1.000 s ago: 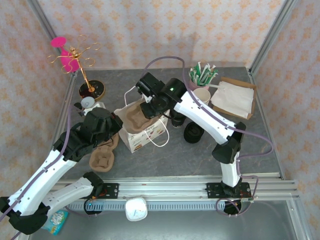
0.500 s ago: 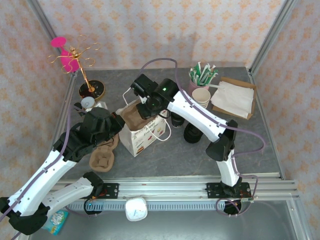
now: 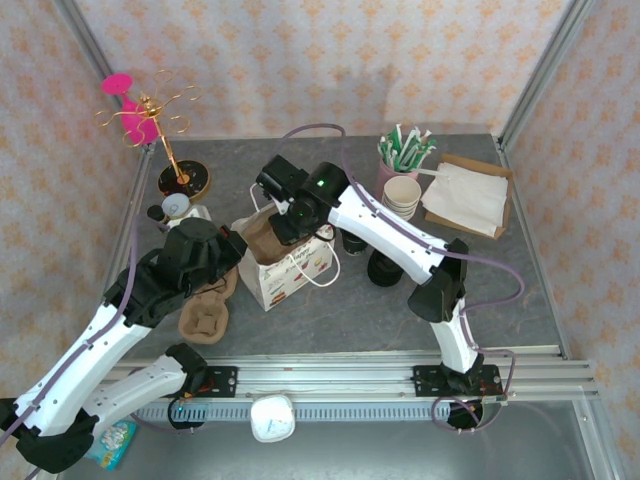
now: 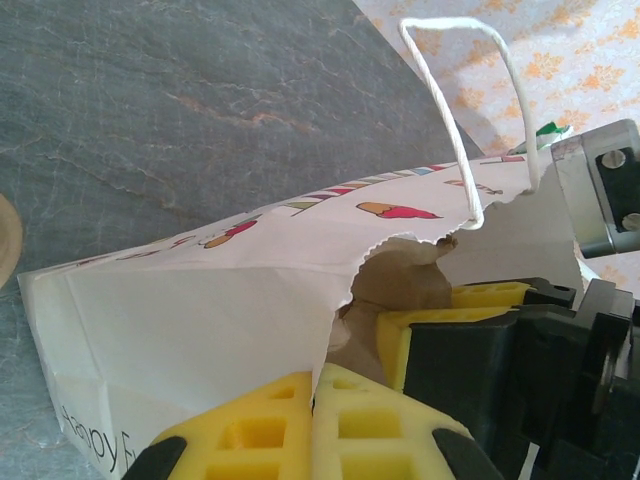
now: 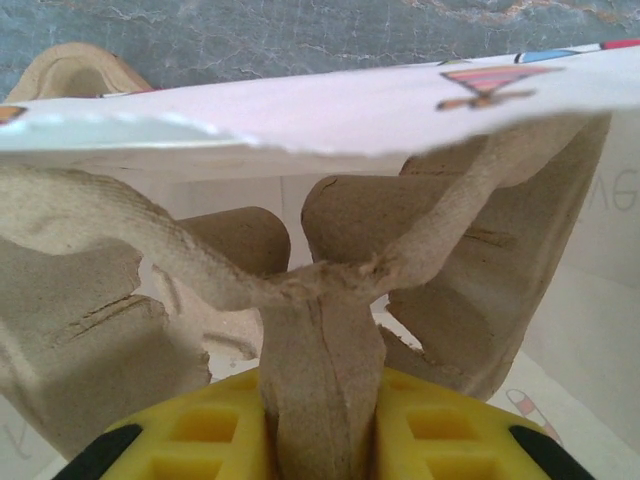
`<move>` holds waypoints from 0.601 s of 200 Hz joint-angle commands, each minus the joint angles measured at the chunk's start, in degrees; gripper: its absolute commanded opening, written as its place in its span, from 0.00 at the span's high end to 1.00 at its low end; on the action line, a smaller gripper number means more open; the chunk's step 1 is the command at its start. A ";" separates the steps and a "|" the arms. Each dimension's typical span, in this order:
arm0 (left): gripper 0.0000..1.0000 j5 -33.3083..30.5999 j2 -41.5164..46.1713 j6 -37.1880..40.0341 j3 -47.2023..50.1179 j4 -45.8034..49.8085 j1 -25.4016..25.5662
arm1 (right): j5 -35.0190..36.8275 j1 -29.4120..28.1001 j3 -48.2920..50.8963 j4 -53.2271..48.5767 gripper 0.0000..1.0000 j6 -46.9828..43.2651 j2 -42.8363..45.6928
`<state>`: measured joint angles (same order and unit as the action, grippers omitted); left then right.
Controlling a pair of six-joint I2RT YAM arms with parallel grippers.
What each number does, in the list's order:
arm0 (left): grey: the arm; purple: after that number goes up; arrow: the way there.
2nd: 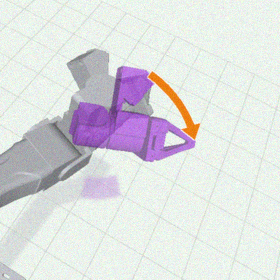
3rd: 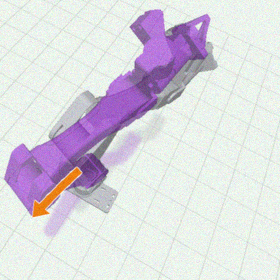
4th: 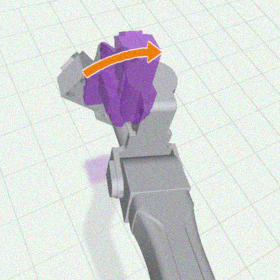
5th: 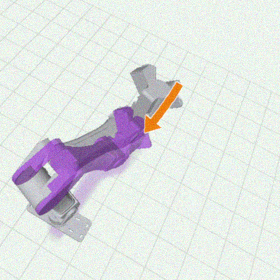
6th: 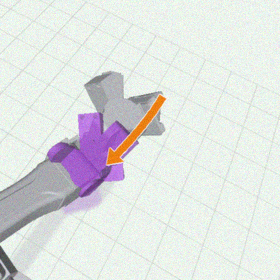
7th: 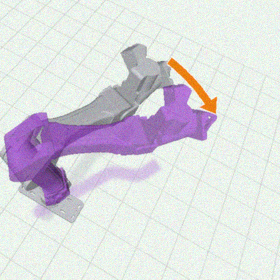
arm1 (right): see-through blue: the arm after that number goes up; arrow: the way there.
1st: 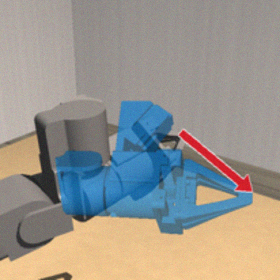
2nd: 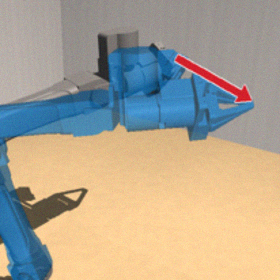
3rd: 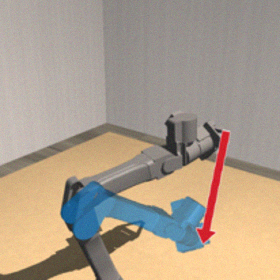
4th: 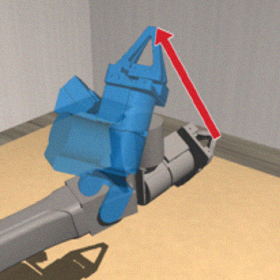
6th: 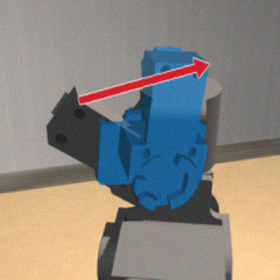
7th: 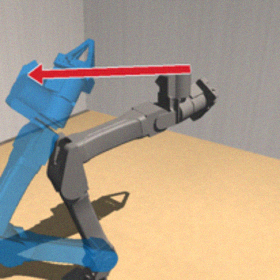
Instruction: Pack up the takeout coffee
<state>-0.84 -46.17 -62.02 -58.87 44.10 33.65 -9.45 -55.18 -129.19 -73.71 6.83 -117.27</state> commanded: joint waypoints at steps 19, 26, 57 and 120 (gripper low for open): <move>0.95 0.05 0.21 0.82 1.15 -1.33 -0.23 | 0.12 -0.93 1.08 -0.86 0.75 -0.82 -0.68; 0.95 -0.28 0.29 0.71 1.12 -0.98 -0.25 | 0.18 -1.02 1.29 -0.58 0.75 -0.83 -0.66; 0.95 -1.22 1.03 -0.52 1.60 -0.45 -0.25 | 1.61 -1.19 2.29 0.28 0.75 -0.09 -0.28; 0.95 -0.01 1.35 -1.97 2.97 -2.35 -0.24 | 4.50 -1.71 2.62 0.59 0.74 0.06 -2.12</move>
<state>-0.82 -45.17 -63.16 -56.58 42.98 33.63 -7.75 -56.38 -127.39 -73.43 6.66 -117.93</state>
